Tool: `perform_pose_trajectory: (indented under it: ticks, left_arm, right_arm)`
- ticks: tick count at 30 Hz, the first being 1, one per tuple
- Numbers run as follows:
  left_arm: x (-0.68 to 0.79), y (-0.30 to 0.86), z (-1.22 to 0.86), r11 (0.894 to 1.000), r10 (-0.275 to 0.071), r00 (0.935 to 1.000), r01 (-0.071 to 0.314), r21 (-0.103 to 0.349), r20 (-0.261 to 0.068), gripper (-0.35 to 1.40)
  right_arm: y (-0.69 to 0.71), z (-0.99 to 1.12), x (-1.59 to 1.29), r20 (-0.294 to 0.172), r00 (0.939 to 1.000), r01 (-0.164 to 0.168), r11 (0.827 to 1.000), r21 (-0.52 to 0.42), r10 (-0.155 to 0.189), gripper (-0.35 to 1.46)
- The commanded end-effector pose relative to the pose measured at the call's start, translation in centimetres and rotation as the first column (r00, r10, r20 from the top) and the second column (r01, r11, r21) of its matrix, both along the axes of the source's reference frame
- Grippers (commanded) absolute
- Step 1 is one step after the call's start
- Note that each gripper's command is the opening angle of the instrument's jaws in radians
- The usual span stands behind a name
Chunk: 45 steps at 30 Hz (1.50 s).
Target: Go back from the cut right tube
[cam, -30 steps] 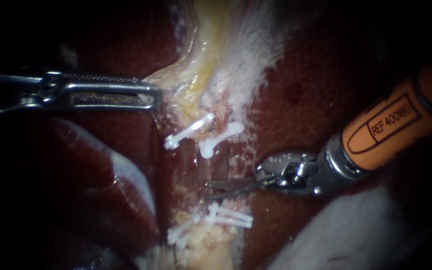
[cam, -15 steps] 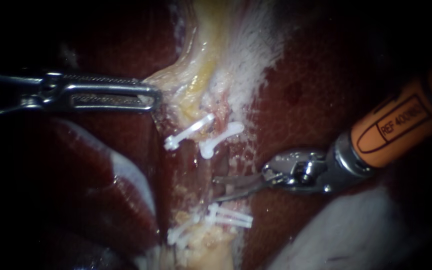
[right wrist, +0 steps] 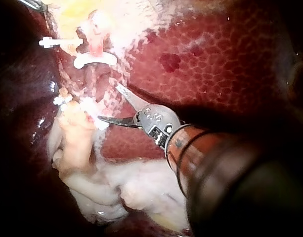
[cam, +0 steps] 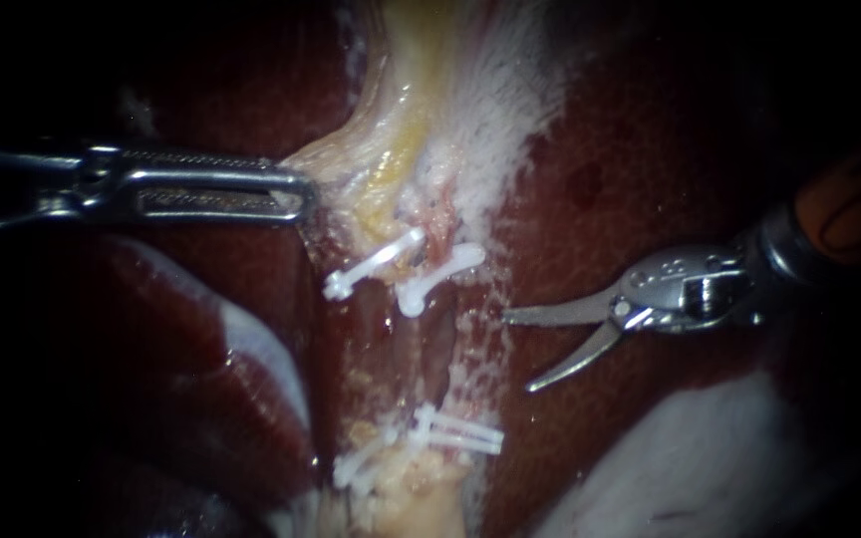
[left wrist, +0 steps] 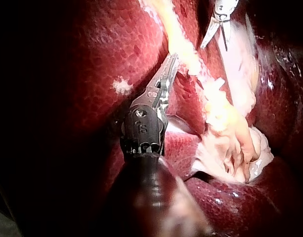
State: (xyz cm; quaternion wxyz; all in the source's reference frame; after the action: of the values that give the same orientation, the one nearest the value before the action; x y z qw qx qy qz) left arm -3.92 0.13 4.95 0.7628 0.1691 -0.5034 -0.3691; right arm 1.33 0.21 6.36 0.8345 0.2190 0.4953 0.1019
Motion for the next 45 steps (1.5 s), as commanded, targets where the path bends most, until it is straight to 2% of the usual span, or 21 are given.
perform_pose_trajectory:
  ticks: [1,5,14,16,18,24,33,36,45]
  left_arm:
    - [0.0,0.0,0.01,1.0,0.0,1.0,0.0,0.0,0.0,-0.2]
    - [0.0,0.0,0.03,1.0,0.0,1.0,0.0,-0.001,0.0,-0.2]
    - [0.0,-0.01,0.08,1.0,0.0,1.0,0.0,-0.003,-0.001,-0.2]
    - [-0.01,-0.04,0.13,1.0,-0.002,1.0,0.002,-0.007,0.0,-0.2]
    - [-0.03,-0.08,0.18,1.0,0.011,0.9999,-0.011,-0.011,-0.008,-0.2]
    - [-0.15,-0.23,0.39,0.999,0.032,0.9992,-0.031,0.017,-0.024,-0.2]
    - [-0.29,-0.36,0.46,0.998,0.057,0.9981,-0.056,0.038,-0.023,-0.2]
    - [-0.32,-0.4,0.47,0.997,0.063,0.9978,-0.063,0.037,-0.019,-0.2]
    - [-0.34,-0.4,0.45,0.997,0.066,0.9977,-0.065,0.037,-0.018,-0.2]
  right_arm:
    - [0.03,-0.03,-0.03,-0.002,1.0,0.0,1.0,-0.011,0.0,1.43]
    - [0.1,-0.1,-0.11,-0.014,0.9998,0.015,0.999,-0.045,-0.016,1.43]
    - [0.18,-0.19,-0.17,-0.022,0.9995,0.021,0.997,-0.077,-0.023,1.43]
    - [0.18,-0.19,-0.18,-0.022,0.9995,0.021,0.997,-0.077,-0.023,1.43]
    - [0.17,-0.19,-0.19,-0.022,0.9995,0.022,0.997,-0.078,-0.023,1.43]
    - [0.16,-0.19,-0.19,-0.022,0.9995,0.022,0.997,-0.078,-0.024,1.43]
    - [0.16,-0.19,-0.2,-0.022,0.9995,0.022,0.997,-0.078,-0.024,1.43]
    - [0.16,-0.19,-0.2,-0.022,0.9995,0.022,0.997,-0.078,-0.024,1.43]
    - [0.15,-0.18,-0.21,-0.023,0.9995,0.022,0.997,-0.078,-0.024,1.43]
